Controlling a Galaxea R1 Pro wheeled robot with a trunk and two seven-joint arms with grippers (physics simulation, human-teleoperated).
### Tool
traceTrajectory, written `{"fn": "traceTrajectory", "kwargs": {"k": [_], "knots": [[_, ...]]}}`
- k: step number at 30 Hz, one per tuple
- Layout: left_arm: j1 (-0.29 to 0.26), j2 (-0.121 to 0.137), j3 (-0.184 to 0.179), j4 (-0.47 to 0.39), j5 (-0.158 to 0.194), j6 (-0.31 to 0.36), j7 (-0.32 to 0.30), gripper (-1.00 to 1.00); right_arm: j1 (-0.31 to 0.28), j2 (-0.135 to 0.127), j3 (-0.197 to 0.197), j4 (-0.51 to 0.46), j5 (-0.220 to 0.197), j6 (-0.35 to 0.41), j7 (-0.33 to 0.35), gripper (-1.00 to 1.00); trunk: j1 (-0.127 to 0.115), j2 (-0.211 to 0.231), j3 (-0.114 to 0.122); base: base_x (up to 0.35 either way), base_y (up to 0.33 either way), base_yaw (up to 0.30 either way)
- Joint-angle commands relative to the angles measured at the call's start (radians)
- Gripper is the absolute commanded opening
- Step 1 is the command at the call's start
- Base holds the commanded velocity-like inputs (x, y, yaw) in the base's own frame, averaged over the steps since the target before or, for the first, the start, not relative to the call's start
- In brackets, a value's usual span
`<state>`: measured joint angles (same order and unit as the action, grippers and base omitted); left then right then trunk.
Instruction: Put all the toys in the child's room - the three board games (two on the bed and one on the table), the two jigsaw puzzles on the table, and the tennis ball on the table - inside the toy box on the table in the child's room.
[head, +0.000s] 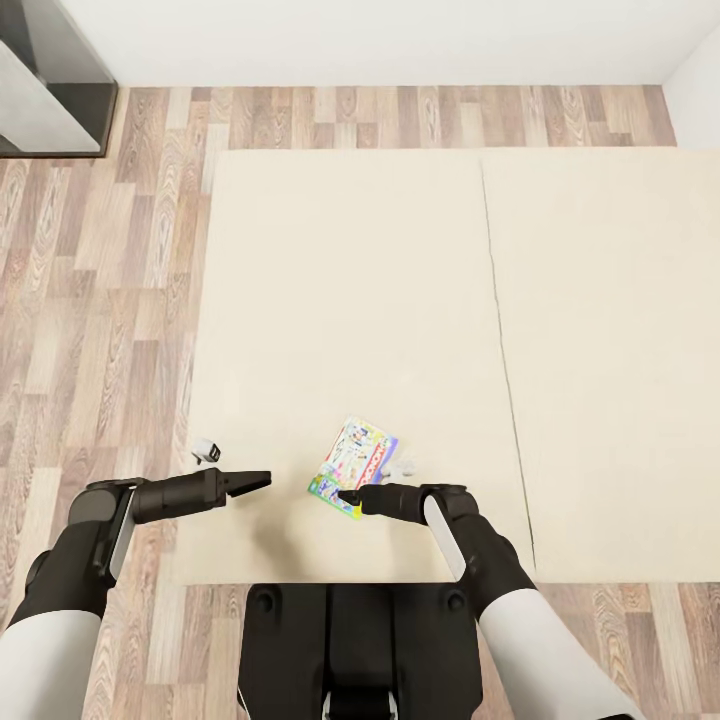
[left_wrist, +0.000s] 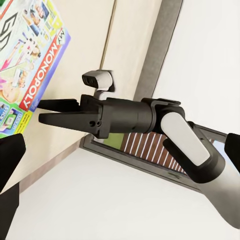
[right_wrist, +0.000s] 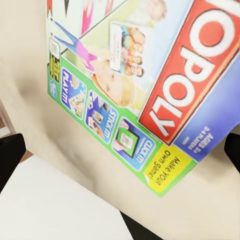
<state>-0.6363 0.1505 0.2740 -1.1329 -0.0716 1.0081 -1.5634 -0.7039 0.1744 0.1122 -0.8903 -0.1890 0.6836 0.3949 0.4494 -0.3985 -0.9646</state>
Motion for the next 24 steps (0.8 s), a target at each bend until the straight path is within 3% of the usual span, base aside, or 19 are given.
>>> {"fn": "traceTrajectory", "kwargs": {"k": [1,24], "knots": [[0.0,0.0,0.001,-0.001,-0.008,0.01,-0.007,1.0,0.0,0.0,0.0,-0.001,-0.005,0.006,-0.001,1.0,0.001,-0.002,-0.001,0.0,0.083,0.0],[0.0,0.0,0.002,-0.001,-0.009,0.01,-0.007,1.0,0.0,0.0,0.0,-0.001,-0.006,0.007,-0.002,1.0,0.001,-0.002,-0.001,0.0,0.111,0.0]]}}
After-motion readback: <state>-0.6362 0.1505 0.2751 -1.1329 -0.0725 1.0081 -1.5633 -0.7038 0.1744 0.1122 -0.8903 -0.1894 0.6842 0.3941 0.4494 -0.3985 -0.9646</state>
